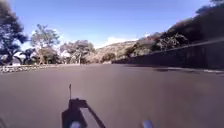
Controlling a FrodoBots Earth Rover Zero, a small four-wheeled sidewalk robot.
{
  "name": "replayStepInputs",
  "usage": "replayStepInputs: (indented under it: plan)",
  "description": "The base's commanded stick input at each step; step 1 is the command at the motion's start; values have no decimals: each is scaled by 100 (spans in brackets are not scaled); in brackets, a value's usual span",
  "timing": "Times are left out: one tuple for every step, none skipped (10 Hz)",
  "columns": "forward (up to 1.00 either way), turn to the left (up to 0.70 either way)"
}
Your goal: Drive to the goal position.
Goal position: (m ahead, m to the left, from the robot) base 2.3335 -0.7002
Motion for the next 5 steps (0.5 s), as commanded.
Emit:
replayStepInputs:
  plan:
    - [70,0]
    - [70,0]
    - [70,0]
    - [70,0]
    - [70,0]
